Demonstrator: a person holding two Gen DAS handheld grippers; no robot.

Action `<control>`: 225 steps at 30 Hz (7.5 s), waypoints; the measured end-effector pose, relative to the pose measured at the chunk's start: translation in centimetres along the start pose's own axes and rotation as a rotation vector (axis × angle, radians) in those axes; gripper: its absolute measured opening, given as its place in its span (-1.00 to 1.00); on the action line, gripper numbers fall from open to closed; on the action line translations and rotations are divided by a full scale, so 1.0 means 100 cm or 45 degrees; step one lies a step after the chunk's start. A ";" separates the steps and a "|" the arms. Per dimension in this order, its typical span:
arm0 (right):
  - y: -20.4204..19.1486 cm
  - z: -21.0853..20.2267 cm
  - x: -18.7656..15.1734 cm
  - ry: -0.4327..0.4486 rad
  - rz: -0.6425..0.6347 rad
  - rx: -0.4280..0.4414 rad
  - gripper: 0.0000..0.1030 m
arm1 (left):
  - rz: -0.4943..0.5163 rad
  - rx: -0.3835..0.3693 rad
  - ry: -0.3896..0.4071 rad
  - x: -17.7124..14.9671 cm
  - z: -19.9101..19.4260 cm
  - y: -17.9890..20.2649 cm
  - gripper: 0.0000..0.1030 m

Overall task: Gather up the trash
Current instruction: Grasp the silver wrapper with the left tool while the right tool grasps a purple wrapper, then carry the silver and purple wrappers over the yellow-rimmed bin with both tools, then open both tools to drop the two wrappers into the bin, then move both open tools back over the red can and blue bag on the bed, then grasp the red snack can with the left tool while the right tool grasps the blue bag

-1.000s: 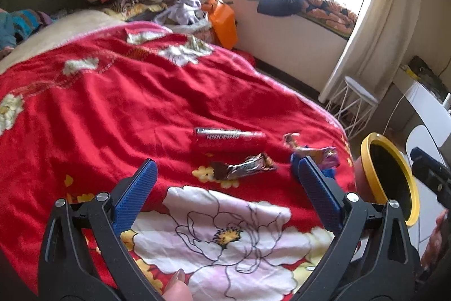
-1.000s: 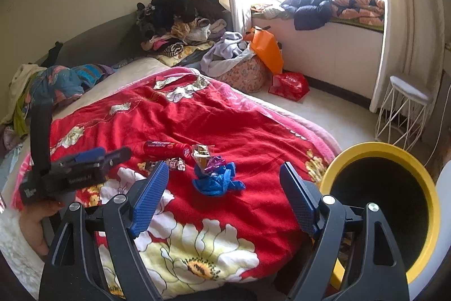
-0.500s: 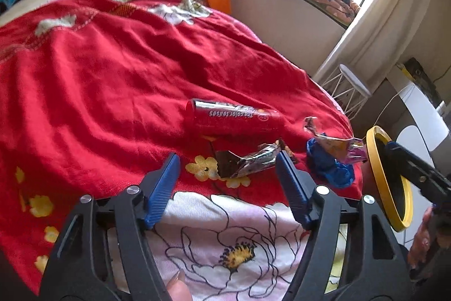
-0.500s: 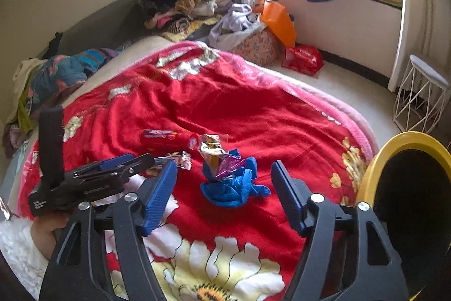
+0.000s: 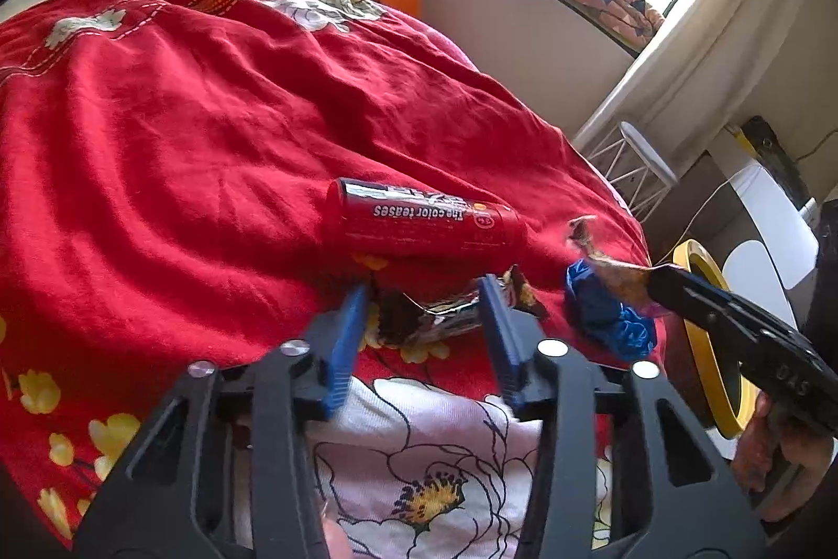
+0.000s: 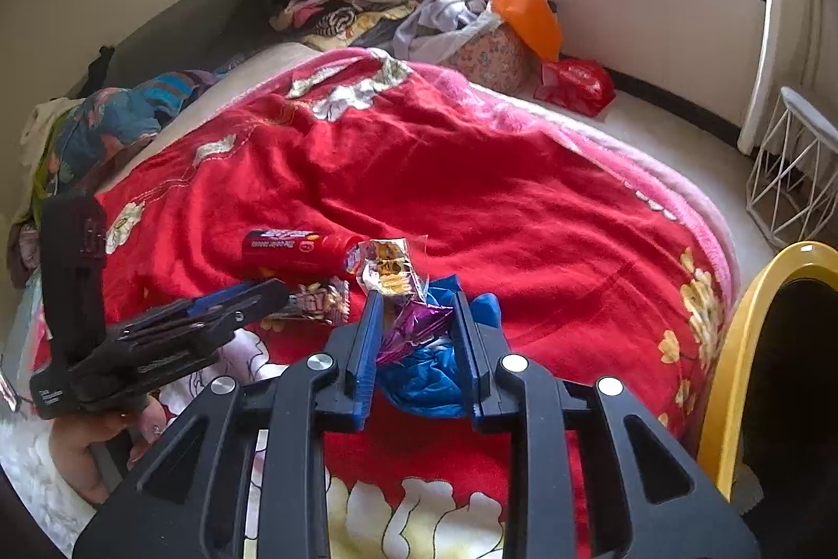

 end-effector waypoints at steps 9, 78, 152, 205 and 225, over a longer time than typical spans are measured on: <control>0.003 -0.034 -0.015 0.076 0.043 0.006 -0.52 | -0.012 0.009 -0.006 -0.010 -0.005 0.001 -0.63; 0.136 -0.179 -0.066 0.416 0.446 -0.192 -0.52 | 0.381 -0.151 0.144 -0.025 -0.072 0.200 -0.94; 0.258 -0.198 -0.133 0.443 0.790 -0.358 0.18 | 0.526 -0.231 -0.070 -0.063 0.035 0.309 0.79; 0.053 -0.170 -0.052 0.389 0.175 -0.154 0.60 | 0.079 0.048 0.347 0.000 -0.103 0.114 0.79; 0.010 -0.082 -0.034 0.167 -0.003 -0.084 0.61 | -0.204 0.094 0.218 -0.005 -0.077 0.015 0.79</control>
Point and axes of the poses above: each gripper's, at about its wrist camera, not at the fingertips, and z roughly the way its jaws point, y to its right, x to its top, the point moved 7 cm from there along z, roughly the way its jaws point, and after that the axes turned 8 degrees about -y, right-handed, at the moved point
